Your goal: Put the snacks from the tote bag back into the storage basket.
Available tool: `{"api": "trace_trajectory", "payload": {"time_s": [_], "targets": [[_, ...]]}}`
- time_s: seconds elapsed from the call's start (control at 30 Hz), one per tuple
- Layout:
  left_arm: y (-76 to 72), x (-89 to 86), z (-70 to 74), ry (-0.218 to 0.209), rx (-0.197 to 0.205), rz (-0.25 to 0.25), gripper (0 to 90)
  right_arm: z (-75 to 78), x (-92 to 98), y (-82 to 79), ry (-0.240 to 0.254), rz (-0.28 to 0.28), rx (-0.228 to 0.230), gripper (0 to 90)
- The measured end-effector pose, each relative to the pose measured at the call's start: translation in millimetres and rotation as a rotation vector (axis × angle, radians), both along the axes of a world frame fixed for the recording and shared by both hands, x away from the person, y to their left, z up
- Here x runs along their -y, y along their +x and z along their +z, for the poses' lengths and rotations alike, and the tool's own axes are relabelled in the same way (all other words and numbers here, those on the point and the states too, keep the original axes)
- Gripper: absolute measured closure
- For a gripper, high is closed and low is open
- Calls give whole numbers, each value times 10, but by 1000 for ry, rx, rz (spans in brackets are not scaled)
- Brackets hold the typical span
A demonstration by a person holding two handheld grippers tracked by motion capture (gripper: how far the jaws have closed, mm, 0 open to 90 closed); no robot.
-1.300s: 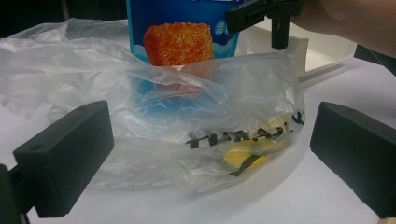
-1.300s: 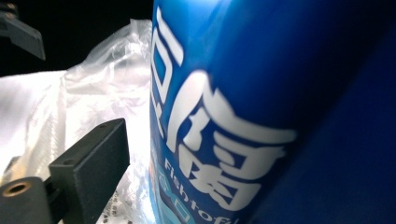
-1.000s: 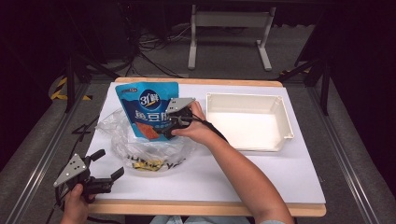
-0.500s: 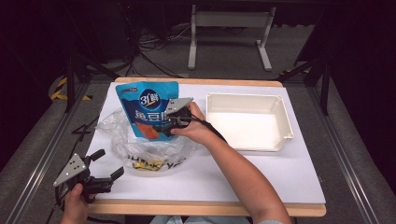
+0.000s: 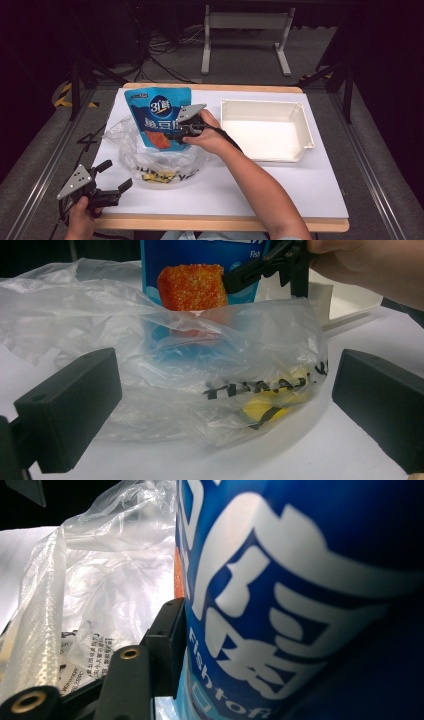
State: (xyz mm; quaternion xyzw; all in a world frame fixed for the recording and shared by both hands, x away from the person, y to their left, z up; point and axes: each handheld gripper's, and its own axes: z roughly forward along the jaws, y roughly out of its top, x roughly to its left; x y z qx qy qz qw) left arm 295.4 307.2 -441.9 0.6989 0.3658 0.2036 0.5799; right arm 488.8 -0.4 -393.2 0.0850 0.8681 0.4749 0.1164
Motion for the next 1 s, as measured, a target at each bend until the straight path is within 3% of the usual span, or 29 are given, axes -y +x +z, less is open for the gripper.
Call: {"api": "trace_trajectory", "payload": {"time_s": [0.3,0.63,1.0], "targets": [[7,-6,-4,-8,4,2,2,38,-31,-10,-14,-9,-14,525],[0,-25,-1,-12,-2,0,2,121,-95,-23,-30,-22,0,537],[2,-16,-6,-13,0,9,2,439,-74,-79,-17,-8,6,537]]}}
